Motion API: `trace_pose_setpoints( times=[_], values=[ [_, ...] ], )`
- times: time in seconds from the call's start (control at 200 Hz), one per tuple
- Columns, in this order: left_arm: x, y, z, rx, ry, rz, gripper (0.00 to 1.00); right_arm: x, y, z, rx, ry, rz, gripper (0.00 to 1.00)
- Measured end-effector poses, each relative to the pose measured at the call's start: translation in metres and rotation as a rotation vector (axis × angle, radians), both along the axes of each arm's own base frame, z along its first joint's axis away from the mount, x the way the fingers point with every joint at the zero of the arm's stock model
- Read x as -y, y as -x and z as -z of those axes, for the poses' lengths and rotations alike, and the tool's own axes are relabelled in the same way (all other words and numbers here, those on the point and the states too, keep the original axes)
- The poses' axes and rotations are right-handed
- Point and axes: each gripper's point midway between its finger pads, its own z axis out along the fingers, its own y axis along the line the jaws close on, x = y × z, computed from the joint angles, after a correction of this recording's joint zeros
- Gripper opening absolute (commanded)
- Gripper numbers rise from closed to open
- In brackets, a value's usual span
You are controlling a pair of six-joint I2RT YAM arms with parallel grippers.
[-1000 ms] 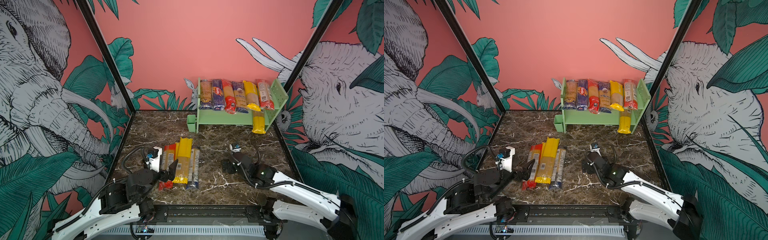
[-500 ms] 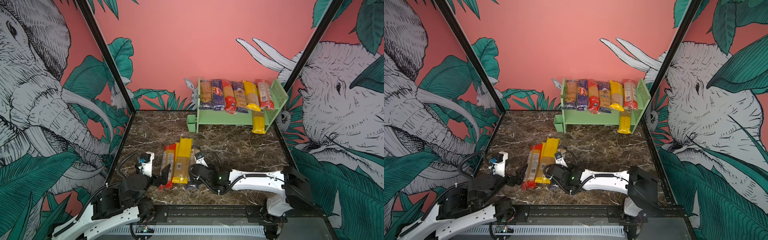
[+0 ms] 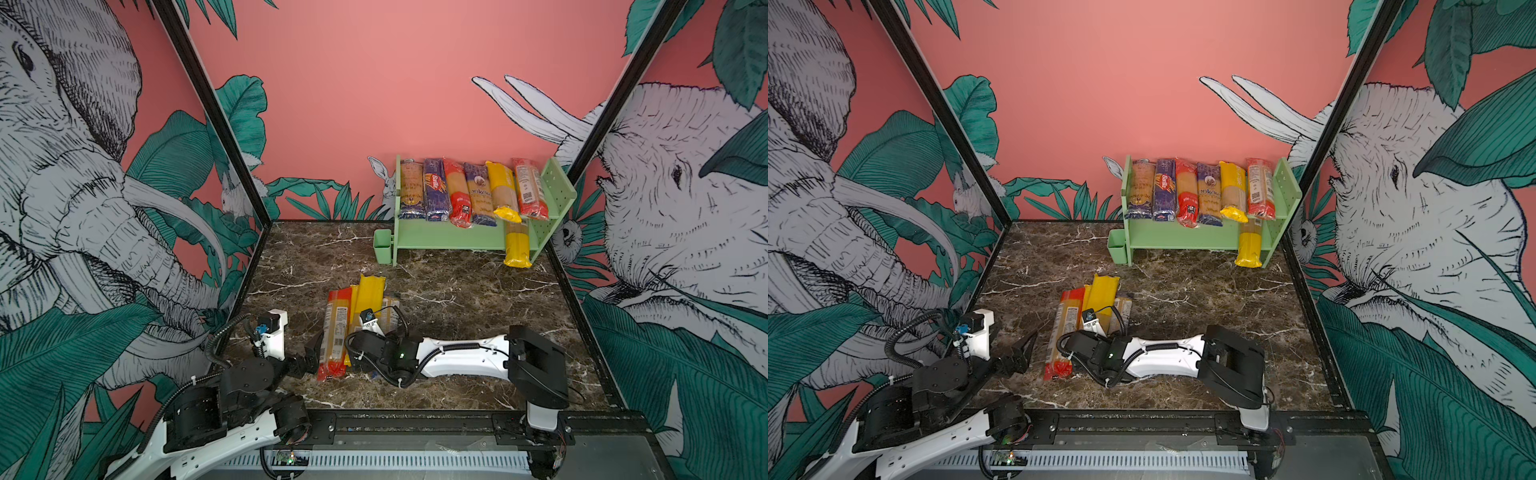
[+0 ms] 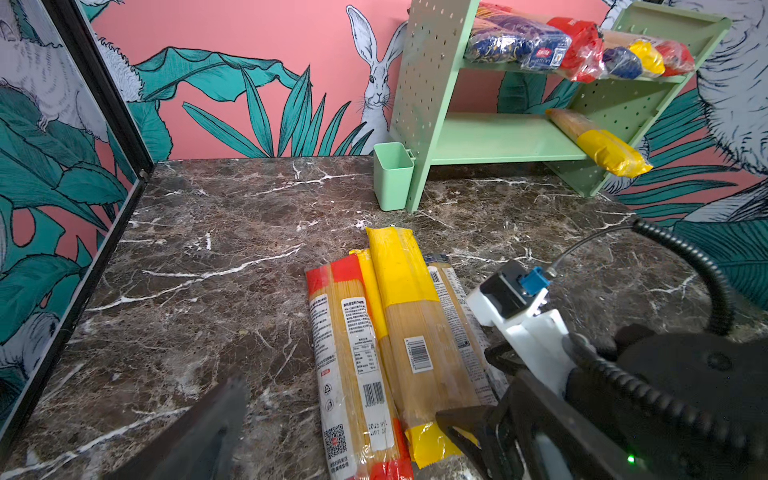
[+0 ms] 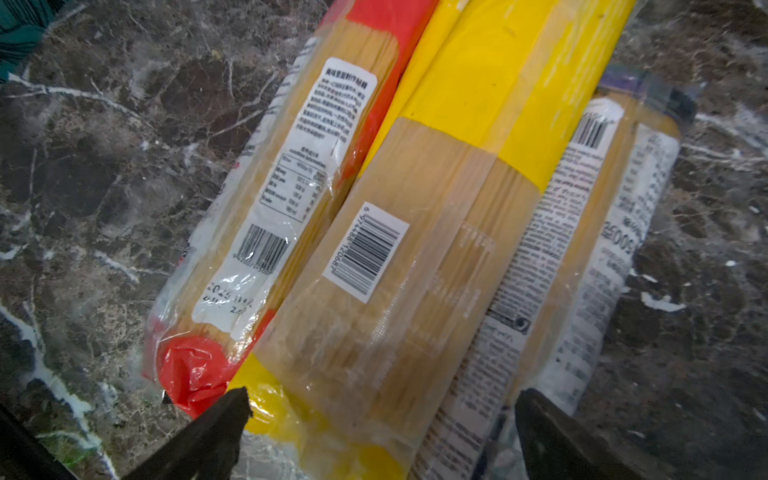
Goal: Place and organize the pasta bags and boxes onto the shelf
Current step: 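Reach the right gripper back over the remaining bags and lower onto the yellow-banded bag, then grasp the second yellow-banded spaghetti bag with the right gripper and lift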
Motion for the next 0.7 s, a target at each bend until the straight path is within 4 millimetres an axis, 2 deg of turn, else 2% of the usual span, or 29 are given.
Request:
trace_pose_setpoints(
  times=[0.3, 0.545, 0.605, 0.645, 0.695],
  values=[
    [-0.001, 0.0, 0.0, -0.002, -0.005, 0.0, 0.99, -0.019, -0.003, 0.011, -0.023, 0.009, 0.01, 0.99],
    [-0.002, 0.001, -0.001, 0.0, -0.006, 0.0, 0.99, -0.022, -0.009, 0.027, -0.047, 0.029, 0.041, 0.95],
    [-0.003, 0.001, -0.003, 0.003, -0.003, 0.0, 0.99, -0.021, -0.01, 0.028, -0.054, 0.027, 0.049, 0.86],
    [-0.004, 0.001, -0.004, 0.005, -0.001, -0.001, 0.99, -0.02, -0.011, 0.029, -0.059, 0.026, 0.057, 0.73],
    [-0.004, 0.001, -0.005, 0.005, -0.001, -0.001, 0.99, -0.018, -0.013, 0.03, -0.068, 0.026, 0.067, 0.53]
  ],
)
